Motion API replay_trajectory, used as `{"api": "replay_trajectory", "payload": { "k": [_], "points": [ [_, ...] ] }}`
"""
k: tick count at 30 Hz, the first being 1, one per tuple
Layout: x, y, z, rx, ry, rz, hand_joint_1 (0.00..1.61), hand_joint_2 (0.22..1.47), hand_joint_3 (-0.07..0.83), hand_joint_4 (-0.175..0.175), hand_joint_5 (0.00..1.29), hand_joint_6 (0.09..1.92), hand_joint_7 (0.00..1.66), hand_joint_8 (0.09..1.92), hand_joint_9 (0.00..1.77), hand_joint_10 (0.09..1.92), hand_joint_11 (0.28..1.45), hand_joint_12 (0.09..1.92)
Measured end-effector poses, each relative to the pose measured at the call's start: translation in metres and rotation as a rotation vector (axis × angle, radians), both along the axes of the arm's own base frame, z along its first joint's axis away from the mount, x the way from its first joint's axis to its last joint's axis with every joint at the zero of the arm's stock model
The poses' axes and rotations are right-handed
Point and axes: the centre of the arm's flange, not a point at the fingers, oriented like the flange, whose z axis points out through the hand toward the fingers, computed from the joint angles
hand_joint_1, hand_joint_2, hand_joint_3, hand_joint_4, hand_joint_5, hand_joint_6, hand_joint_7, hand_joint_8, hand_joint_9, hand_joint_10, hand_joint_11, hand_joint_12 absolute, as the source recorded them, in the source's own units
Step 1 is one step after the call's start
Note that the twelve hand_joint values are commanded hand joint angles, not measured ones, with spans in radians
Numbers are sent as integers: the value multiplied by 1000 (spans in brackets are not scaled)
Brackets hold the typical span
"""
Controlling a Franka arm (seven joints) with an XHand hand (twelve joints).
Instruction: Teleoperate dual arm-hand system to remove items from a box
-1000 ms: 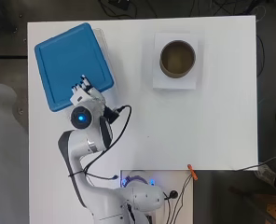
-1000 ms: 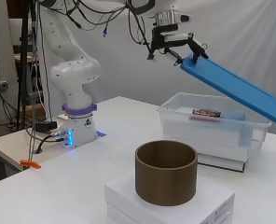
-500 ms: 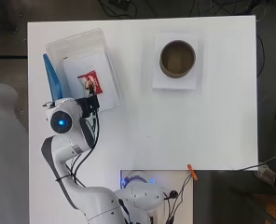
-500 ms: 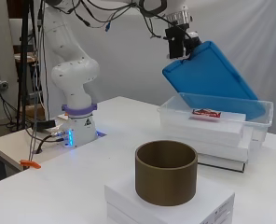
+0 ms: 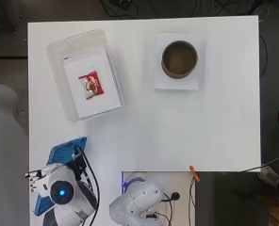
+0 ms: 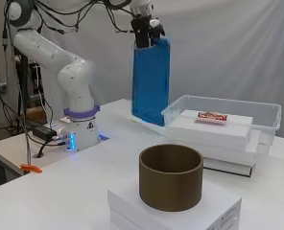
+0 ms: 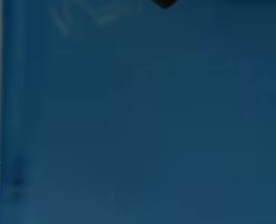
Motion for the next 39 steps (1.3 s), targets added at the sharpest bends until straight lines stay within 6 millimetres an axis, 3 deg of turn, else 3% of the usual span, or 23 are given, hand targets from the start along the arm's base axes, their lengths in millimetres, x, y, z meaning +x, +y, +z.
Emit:
{"api": "replay_trajectory", "payload": {
  "k": [3, 4, 5, 9, 11, 12, 13, 14, 17, 19, 22, 25, 28, 30, 35, 36, 39],
  "points": [
    [-18, -18, 26, 42, -21, -6, 1312, 1252, 1, -175, 594, 1819, 699, 1321, 809, 1059, 752, 87],
    [-22, -25, 28, 45, -23, -14, 1312, 1251, 0, -175, 597, 1814, 700, 1319, 813, 1055, 758, 87],
    [-25, -30, 28, 44, -21, -33, 1314, 1251, 3, -175, 614, 1698, 680, 1414, 791, 1124, 762, 87],
    [-38, -56, 20, -71, 77, -144, 1304, 1267, 3, -175, 577, 1851, 686, 1385, 768, 1088, 736, 87],
    [-45, -74, 12, -104, 107, -172, 526, 1087, -15, -87, 249, 802, 407, 598, 537, 478, 557, 87],
    [-46, -81, 10, -91, 116, -196, 274, 1001, -14, -52, 163, 437, 294, 324, 437, 263, 493, 87],
    [-44, -89, 8, -58, 145, -266, 134, 945, -14, -27, 134, 233, 220, 164, 340, 134, 449, 87],
    [-43, -93, 8, -44, 161, -322, 63, 910, -15, -13, 117, 124, 174, 87, 269, 87, 420, 87],
    [-40, -95, 7, -26, 214, -587, 5, 872, -11, 4, 144, 87, 175, 87, 218, 87, 396, 87],
    [-33, -93, 8, -15, 210, -669, 120, 947, 1, 39, 350, 87, 357, 87, 384, 87, 453, 87],
    [-15, -87, 7, -25, 192, -749, 199, 961, -5, 46, 442, 87, 496, 87, 518, 87, 506, 87],
    [21, -75, 5, -72, 188, -868, 178, 970, -1, 55, 512, 87, 616, 87, 645, 87, 571, 87],
    [82, -66, -15, -137, 197, -980, 141, 968, -2, 49, 491, 87, 594, 87, 621, 87, 566, 87],
    [123, -70, -28, -166, 223, -1042, 122, 974, 1, 40, 472, 87, 591, 87, 620, 87, 578, 87],
    [230, -115, -63, -203, 324, -1191, 219, 994, 0, 25, 481, 87, 682, 87, 728, 87, 657, 87],
    [262, -126, -80, -217, 340, -1222, 235, 996, 0, 23, 487, 87, 691, 87, 741, 87, 665, 87],
    [314, -147, -114, -233, 344, -1237, 277, 998, 0, 25, 516, 87, 697, 87, 748, 87, 671, 87]
  ]
}}
